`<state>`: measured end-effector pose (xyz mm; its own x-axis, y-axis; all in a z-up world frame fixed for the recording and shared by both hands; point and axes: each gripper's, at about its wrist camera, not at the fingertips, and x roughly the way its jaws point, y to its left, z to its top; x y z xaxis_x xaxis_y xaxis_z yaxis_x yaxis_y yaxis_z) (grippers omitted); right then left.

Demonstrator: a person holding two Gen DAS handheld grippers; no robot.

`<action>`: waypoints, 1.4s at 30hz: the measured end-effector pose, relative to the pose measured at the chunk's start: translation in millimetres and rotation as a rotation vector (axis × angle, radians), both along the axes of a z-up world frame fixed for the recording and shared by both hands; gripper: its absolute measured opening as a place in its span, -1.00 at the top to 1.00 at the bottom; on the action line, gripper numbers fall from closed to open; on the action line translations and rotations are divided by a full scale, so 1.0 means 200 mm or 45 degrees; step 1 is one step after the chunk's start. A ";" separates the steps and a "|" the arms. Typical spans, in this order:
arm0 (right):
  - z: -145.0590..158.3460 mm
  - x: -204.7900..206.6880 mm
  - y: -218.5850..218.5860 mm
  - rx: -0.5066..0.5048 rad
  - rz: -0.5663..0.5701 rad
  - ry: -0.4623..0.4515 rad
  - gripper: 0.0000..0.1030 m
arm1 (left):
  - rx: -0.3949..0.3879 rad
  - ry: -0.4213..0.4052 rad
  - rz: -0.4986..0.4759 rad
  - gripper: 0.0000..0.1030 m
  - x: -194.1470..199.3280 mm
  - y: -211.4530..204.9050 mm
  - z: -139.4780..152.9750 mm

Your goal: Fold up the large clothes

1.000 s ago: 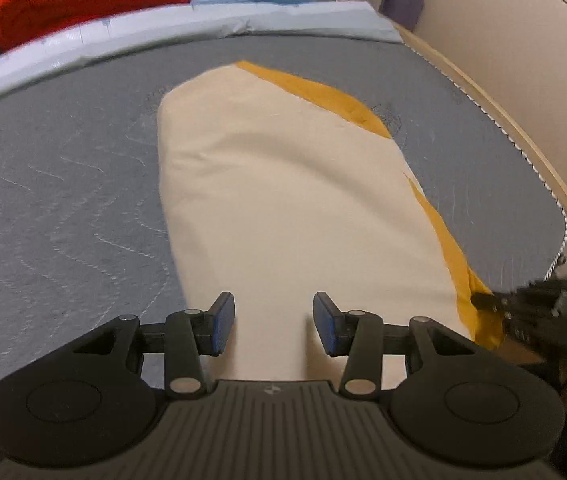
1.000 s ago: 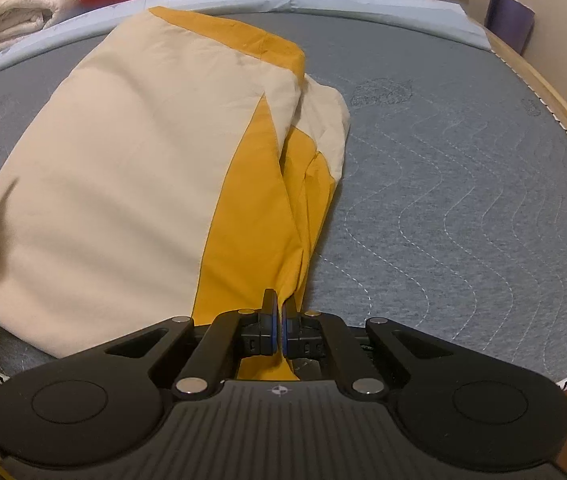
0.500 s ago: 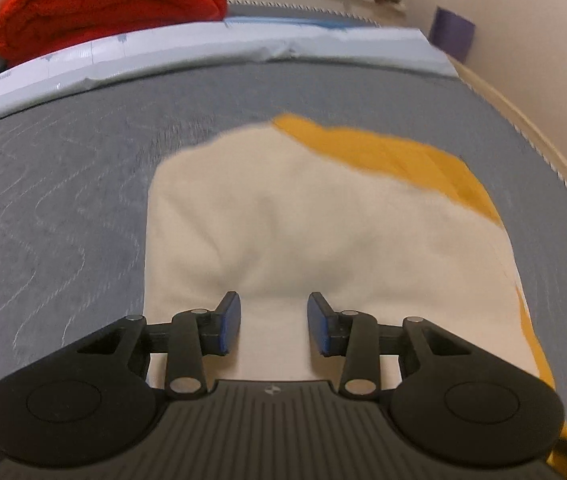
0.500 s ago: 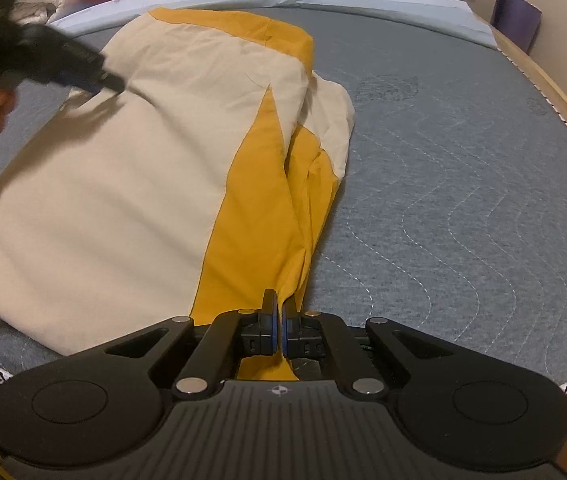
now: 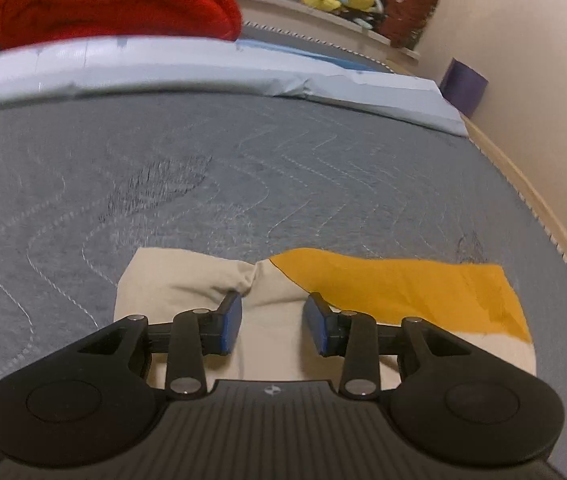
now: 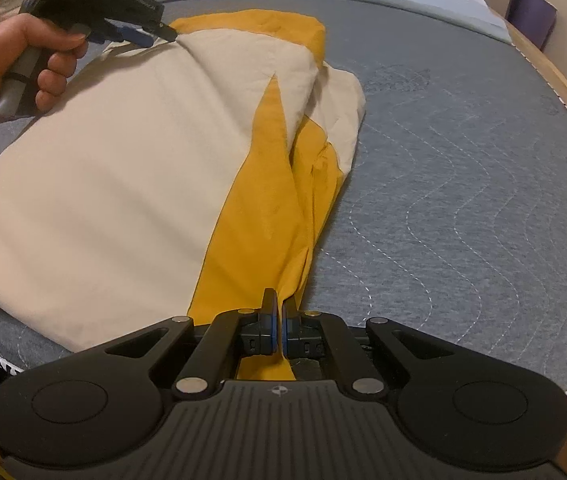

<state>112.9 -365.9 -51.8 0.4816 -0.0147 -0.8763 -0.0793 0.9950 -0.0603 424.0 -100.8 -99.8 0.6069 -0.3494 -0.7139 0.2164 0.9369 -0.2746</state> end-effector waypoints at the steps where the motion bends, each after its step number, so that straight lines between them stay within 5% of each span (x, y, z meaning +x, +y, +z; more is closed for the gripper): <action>1: 0.00 0.00 0.00 0.006 -0.008 -0.004 0.97 | -0.021 0.019 0.022 0.33 0.01 0.02 0.02; 5: 0.06 -0.01 -0.03 0.028 -0.057 -0.061 0.82 | -0.150 -0.033 0.103 0.23 -0.06 0.14 0.31; 7: 0.16 -0.03 -0.08 0.077 -0.126 -0.180 0.74 | -0.164 -0.045 0.069 0.20 -0.15 0.19 0.43; 13: 0.42 -0.02 -0.14 0.311 -0.116 -0.591 0.55 | 0.216 0.016 -0.166 0.19 -0.54 0.20 0.65; 19: 0.32 0.24 -0.07 0.320 -0.071 -0.575 0.22 | 0.160 0.094 -0.244 0.03 -0.89 0.27 0.47; 22: 0.24 0.40 -0.06 0.311 -0.126 -0.508 0.08 | 0.180 0.356 -0.248 0.07 -0.88 0.27 0.24; 25: 0.15 0.55 -0.07 0.342 -0.218 -0.424 0.04 | 0.293 0.296 -0.357 0.00 -0.90 0.21 0.20; 30: 0.02 0.72 -0.10 0.402 -0.349 -0.349 0.04 | 0.278 0.356 -0.390 -0.17 -0.90 0.27 0.15; 31: 0.00 0.75 -0.12 0.452 -0.386 -0.338 0.16 | 0.265 0.368 -0.389 -0.20 -0.89 0.28 0.14; 34: -0.05 0.80 -0.17 0.612 -0.433 -0.300 0.94 | 0.249 0.398 -0.397 -0.21 -0.89 0.31 0.13; 38: -0.03 0.79 -0.19 0.585 -0.500 -0.380 1.00 | 0.219 0.411 -0.410 -0.29 -0.90 0.35 0.14; 42: -0.06 0.80 -0.16 0.461 -0.522 -0.334 0.95 | 0.234 0.406 -0.443 -0.31 -0.92 0.32 0.15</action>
